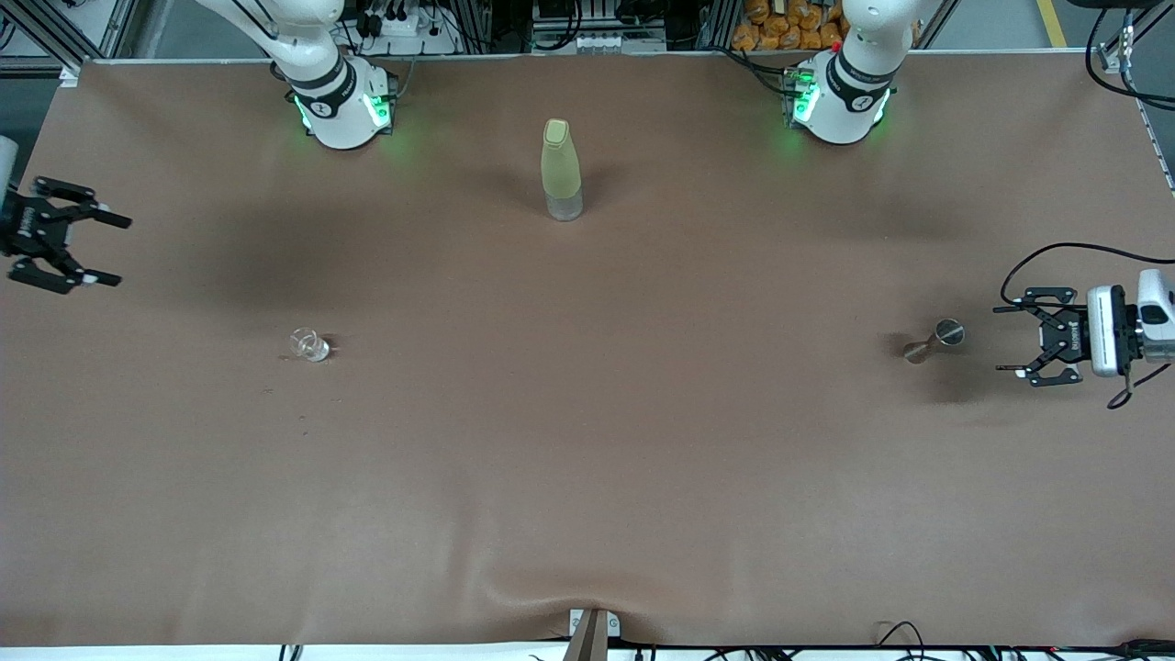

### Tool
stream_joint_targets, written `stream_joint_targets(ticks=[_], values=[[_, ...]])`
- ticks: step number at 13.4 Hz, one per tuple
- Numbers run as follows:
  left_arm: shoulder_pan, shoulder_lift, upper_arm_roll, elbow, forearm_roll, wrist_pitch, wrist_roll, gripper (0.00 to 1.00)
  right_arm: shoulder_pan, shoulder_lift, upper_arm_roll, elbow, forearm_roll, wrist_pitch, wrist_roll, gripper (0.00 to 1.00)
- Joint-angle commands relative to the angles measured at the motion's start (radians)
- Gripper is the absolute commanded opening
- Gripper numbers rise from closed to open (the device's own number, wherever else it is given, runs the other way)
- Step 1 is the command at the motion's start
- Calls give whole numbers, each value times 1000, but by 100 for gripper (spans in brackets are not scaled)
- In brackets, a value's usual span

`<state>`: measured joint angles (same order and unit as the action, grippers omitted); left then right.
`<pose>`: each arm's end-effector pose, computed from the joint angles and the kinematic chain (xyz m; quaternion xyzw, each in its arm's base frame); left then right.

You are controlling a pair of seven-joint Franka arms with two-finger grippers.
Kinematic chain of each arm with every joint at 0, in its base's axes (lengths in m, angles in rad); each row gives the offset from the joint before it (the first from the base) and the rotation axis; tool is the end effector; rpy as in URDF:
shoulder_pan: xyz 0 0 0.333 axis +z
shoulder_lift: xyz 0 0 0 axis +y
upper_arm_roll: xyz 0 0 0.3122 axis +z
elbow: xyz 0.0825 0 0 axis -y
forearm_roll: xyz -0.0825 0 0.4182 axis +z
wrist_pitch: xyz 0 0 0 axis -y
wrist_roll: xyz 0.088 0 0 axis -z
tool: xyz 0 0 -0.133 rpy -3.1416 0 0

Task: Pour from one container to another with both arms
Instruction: 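Reach the right gripper to the beaker while the left gripper reaches the jigger, then close the right gripper on the beaker while the left gripper grips the jigger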

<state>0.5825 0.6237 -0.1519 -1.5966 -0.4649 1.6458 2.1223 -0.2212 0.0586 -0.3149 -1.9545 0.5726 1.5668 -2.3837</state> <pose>0.6061 0.2241 0.2112 0.6730 -0.6362 0.1703 0.3367 0.5060 -0.2149 0.3969 -0.6156 -0.7109 -0.2423 0.2387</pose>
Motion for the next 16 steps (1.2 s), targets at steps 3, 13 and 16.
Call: stream_joint_targets(ticks=[3,13,16], values=[[48,111,-11,15,-57,-29,103,100,-72,81,7,-121,179,-7,-167,100],[51,231,-12,15,-153,-27,252,100,-162,440,8,-147,446,-168,-457,100],[46,246,-12,15,-190,-26,291,87,-172,524,11,-138,532,-182,-508,100]])
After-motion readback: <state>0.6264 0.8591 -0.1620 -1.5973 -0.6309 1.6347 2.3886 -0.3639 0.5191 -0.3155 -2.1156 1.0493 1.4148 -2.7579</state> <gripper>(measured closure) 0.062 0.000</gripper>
